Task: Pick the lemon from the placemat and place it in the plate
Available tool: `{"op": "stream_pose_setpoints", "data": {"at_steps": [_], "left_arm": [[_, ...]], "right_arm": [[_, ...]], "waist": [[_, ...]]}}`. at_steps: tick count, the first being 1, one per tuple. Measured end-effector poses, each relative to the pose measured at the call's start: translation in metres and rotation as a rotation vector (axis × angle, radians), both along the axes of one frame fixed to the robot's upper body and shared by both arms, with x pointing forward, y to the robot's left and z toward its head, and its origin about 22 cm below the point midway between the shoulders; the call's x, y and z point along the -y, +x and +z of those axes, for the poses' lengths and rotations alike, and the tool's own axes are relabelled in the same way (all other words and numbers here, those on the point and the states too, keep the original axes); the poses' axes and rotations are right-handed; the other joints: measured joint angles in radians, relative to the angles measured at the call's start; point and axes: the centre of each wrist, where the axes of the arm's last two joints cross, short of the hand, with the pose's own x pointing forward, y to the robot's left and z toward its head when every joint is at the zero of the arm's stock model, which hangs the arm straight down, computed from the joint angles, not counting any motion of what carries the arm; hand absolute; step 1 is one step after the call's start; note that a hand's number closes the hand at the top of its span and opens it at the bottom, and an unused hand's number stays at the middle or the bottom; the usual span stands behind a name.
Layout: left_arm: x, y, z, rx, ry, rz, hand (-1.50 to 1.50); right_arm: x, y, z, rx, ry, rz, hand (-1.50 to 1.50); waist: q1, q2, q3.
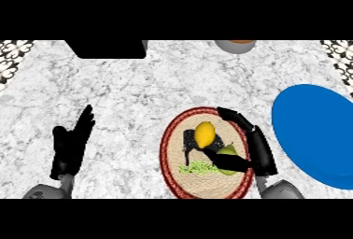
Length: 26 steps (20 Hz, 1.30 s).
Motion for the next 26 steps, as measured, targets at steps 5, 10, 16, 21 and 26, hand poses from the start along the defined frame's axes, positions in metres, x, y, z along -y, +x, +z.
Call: {"op": "stream_pose_setpoints", "data": {"at_steps": [5, 10, 16, 21, 26], "left_arm": [[0.003, 0.004, 0.0, -0.005, 0.005, 0.008, 0.0], [0.001, 0.008, 0.008, -0.006, 0.004, 0.013, 0.0], [0.006, 0.008, 0.005, -0.007, 0.007, 0.01, 0.0], [0.009, 0.002, 0.003, -0.008, 0.009, 0.01, 0.0], [0.007, 0.004, 0.011, -0.004, 0.004, 0.007, 0.0]], "right_arm": [[0.007, 0.011, 0.004, -0.038, -0.27, 0.067, -1.5], [0.007, 0.03, 0.04, -0.103, -0.507, 0.092, -1.5], [-0.014, 0.051, 0.071, -0.294, -0.688, 0.189, -1.5], [-0.032, 0.062, 0.074, -0.429, -0.757, 0.265, -1.5], [-0.041, 0.064, 0.069, -0.504, -0.797, 0.292, -1.5]], "waist": [[-0.001, -0.001, -0.002], [-0.002, -0.004, -0.003], [0.003, -0.002, -0.003], [0.004, -0.001, -0.002], [0.001, -0.002, -0.001]]}}
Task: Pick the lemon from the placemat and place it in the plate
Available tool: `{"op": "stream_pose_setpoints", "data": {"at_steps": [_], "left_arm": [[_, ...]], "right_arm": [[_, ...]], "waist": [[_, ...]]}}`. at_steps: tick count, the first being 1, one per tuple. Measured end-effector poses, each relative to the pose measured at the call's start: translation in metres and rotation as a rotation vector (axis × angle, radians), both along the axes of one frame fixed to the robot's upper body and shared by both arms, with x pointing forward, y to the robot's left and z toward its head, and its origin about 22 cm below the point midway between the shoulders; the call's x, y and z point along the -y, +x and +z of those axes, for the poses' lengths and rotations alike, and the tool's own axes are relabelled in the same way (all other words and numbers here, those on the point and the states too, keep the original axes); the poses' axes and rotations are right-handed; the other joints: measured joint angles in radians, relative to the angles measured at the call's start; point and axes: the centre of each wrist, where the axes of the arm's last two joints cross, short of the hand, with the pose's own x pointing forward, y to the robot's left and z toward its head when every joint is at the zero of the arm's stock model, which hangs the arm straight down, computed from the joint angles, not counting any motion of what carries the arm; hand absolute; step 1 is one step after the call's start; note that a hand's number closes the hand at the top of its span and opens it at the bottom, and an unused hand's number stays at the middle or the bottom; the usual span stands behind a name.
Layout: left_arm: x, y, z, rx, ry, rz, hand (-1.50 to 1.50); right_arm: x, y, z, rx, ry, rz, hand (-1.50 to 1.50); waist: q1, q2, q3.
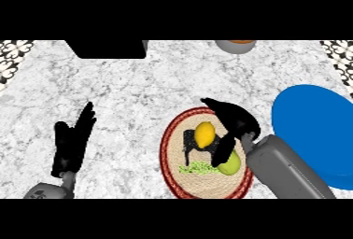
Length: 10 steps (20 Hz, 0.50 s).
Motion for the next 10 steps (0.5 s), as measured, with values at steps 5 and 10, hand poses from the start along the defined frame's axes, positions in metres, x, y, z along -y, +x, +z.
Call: {"op": "stream_pose_setpoints", "data": {"at_steps": [5, 10], "left_arm": [[0.007, -0.006, -0.002, -0.001, 0.003, 0.005, 0.0], [0.003, -0.005, -0.01, -0.003, 0.007, 0.003, 0.0]], "right_arm": [[0.007, 0.011, -0.005, -0.033, -0.017, 0.006, -1.5], [-0.005, 0.014, -0.01, -0.047, -0.022, 0.02, -1.5]], "waist": [[-0.001, 0.0, 0.0], [-0.002, 0.001, 0.0]]}}
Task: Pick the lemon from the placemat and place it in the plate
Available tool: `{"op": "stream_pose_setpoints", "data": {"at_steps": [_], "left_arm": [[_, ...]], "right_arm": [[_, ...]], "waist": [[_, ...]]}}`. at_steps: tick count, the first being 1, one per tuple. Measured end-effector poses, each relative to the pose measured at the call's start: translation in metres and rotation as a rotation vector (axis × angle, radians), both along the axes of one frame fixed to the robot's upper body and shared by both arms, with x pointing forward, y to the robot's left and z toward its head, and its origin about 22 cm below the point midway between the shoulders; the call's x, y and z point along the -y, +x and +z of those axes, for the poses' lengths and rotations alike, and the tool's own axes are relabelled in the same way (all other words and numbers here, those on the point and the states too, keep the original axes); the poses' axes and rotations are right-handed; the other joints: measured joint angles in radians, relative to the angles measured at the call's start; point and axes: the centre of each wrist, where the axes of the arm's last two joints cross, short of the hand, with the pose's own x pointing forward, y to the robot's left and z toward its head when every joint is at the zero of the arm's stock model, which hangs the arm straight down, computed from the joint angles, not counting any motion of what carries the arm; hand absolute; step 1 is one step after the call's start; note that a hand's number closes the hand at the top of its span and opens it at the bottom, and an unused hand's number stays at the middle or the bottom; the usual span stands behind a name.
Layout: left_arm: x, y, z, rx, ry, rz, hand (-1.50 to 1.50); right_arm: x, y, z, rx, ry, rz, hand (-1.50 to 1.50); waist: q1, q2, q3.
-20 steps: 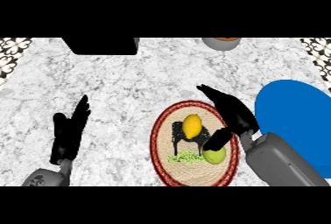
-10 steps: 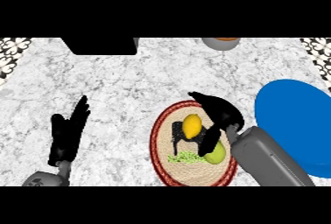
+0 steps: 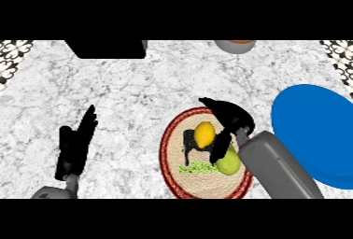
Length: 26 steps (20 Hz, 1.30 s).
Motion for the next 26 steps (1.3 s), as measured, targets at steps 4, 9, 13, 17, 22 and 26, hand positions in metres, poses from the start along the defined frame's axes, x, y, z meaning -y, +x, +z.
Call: {"op": "stream_pose_setpoints", "data": {"at_steps": [4, 9, 13, 17, 22, 26], "left_arm": [[-0.008, 0.002, -0.005, 0.001, -0.002, 0.003, 0.0], [-0.002, 0.004, -0.002, 0.001, -0.005, 0.002, 0.0], [0.003, 0.005, 0.001, -0.001, 0.0, 0.009, 0.0], [-0.001, 0.007, -0.004, 0.003, -0.002, 0.005, 0.0], [0.0, -0.003, -0.003, -0.004, -0.011, 0.005, 0.0], [-0.006, -0.005, -0.005, -0.002, -0.009, -0.001, 0.0]], "right_arm": [[0.0, 0.002, -0.006, -0.012, -0.001, 0.003, -1.5], [-0.001, 0.001, -0.021, -0.028, 0.002, 0.002, -1.5], [-0.006, 0.006, -0.03, -0.038, -0.005, 0.005, -1.5], [-0.002, 0.006, -0.04, -0.02, -0.021, 0.035, 1.5], [-0.001, 0.008, -0.045, 0.04, -0.033, 0.065, 1.5], [-0.005, 0.005, -0.046, 0.1, -0.054, 0.056, 1.5]], "waist": [[0.0, 0.0, 0.0], [-0.001, 0.0, 0.0], [0.0, 0.0, 0.0], [0.0, 0.0, 0.0], [0.001, 0.0, 0.0], [0.0, 0.0, 0.0]]}}
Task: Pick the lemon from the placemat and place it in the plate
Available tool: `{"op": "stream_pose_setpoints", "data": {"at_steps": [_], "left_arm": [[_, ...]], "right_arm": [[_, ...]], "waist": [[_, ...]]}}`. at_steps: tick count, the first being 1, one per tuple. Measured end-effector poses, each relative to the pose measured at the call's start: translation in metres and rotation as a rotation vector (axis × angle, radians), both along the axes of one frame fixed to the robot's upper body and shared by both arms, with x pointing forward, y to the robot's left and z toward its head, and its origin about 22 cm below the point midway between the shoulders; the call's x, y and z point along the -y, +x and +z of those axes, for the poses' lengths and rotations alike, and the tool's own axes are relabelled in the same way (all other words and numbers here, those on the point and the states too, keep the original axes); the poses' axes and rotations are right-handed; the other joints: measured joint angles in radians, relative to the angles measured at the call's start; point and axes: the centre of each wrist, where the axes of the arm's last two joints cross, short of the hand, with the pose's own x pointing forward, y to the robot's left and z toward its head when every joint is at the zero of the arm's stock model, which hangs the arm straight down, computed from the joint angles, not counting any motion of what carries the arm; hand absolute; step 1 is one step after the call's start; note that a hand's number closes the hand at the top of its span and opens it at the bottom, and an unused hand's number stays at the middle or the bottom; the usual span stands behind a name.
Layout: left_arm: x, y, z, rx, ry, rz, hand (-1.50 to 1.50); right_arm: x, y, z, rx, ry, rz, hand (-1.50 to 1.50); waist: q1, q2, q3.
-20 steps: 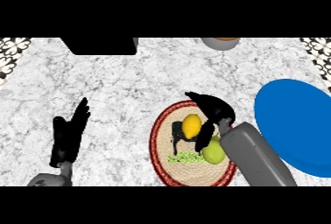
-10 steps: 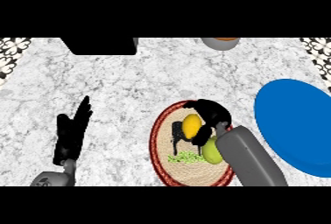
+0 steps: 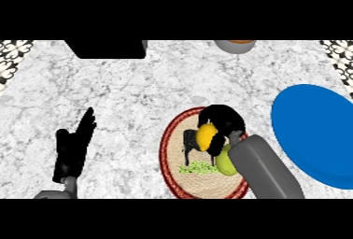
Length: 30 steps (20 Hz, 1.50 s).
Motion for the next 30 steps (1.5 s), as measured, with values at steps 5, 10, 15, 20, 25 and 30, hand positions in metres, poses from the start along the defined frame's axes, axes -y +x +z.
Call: {"op": "stream_pose_setpoints", "data": {"at_steps": [5, 10, 15, 20, 25, 30], "left_arm": [[0.005, 0.006, 0.008, -0.001, 0.002, 0.01, 0.0], [-0.001, 0.002, 0.007, -0.007, 0.003, 0.016, 0.0], [-0.003, 0.002, 0.011, 0.001, 0.006, 0.025, 0.0], [0.0, -0.002, 0.002, -0.001, 0.001, 0.03, 0.0], [0.001, 0.002, 0.006, 0.0, 0.001, 0.023, 0.0], [0.009, 0.0, 0.007, 0.001, 0.001, 0.014, 0.0]], "right_arm": [[0.022, -0.001, 0.006, 0.149, -0.033, -0.08, 1.5], [0.058, -0.025, 0.009, 0.324, -0.031, -0.172, 1.5], [0.081, -0.048, 0.043, 0.498, -0.004, -0.221, 1.5], [0.095, -0.067, 0.082, 0.714, 0.048, -0.34, 1.5], [0.12, -0.082, 0.11, 0.822, 0.042, -0.485, 1.5], [0.152, -0.078, 0.124, 0.82, 0.033, -0.599, 1.5]], "waist": [[-0.005, -0.002, 0.0], [-0.016, -0.006, -0.001], [-0.021, -0.006, -0.001], [-0.026, -0.007, -0.001], [-0.017, -0.004, -0.001], [-0.008, -0.001, 0.0]]}}
